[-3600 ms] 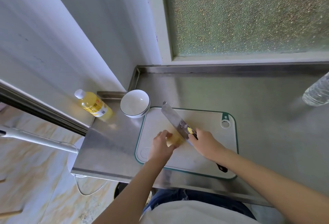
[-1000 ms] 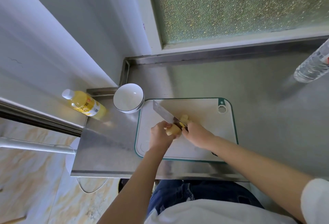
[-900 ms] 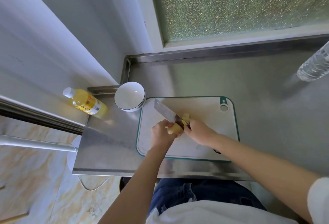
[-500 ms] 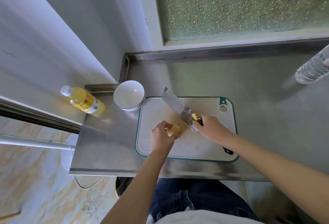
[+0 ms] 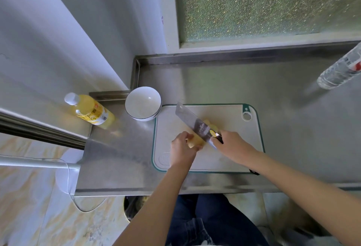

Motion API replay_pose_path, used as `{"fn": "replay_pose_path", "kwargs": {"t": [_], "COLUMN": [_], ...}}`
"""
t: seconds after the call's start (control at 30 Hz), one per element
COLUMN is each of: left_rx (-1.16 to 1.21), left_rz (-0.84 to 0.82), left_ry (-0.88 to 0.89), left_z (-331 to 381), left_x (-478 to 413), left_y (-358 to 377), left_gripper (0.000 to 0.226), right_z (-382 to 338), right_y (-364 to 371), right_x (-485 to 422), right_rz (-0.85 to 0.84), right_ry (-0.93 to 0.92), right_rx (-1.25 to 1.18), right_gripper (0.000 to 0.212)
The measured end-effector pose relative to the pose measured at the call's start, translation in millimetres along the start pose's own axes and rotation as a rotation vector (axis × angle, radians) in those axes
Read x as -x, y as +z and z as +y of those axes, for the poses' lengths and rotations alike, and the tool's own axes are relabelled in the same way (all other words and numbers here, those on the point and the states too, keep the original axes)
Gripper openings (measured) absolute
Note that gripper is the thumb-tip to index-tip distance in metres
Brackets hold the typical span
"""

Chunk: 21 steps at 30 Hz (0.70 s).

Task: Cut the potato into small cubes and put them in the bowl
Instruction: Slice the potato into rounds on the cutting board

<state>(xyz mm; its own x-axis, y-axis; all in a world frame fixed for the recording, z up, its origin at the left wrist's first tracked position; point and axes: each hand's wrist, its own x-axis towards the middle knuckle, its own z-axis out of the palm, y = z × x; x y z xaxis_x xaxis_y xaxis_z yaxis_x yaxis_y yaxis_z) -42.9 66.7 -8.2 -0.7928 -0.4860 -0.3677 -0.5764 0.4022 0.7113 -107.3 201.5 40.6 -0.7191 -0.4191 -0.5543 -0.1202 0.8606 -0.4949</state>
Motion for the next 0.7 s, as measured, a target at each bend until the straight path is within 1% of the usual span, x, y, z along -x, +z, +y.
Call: {"fn": "replay_pose_path", "kwargs": {"t": [0.13,0.2,0.3,0.37,0.53,0.6,0.7], "left_rx": [0.006,0.007,0.001,-0.013,-0.049,-0.065,-0.078], "left_rz": [-0.024,-0.030,-0.025,-0.020,-0.002,0.010,0.029], "left_ry": [0.006,0.005,0.006,0.012,0.003,-0.002,-0.023], "left_z": [-4,-4,-7,-7,-2,1,4], "left_x": [-2,-2,-4,-4,-3,-3,-3], "left_y": [-2,-2,-1,0,3,3,3], "left_gripper": [0.035,0.036,0.036,0.036,0.035,0.036,0.036], "right_z": [-4,-4,-6,-9,-16,-17,-18], "right_y": [3,5,8,9,9,7,0], "right_x": [5,7,8,8,7,2,-5], "right_rz": [0.019,0.027,0.035,0.037,0.023,0.006,-0.033], "right_ry": [0.025,0.030,0.018,0.017,0.011,-0.002,-0.028], "right_rx": [0.019,0.023,0.020,0.029,0.100,0.101,0.088], "right_gripper": [0.035,0.033,0.021,0.018,0.023,0.029,0.030]}}
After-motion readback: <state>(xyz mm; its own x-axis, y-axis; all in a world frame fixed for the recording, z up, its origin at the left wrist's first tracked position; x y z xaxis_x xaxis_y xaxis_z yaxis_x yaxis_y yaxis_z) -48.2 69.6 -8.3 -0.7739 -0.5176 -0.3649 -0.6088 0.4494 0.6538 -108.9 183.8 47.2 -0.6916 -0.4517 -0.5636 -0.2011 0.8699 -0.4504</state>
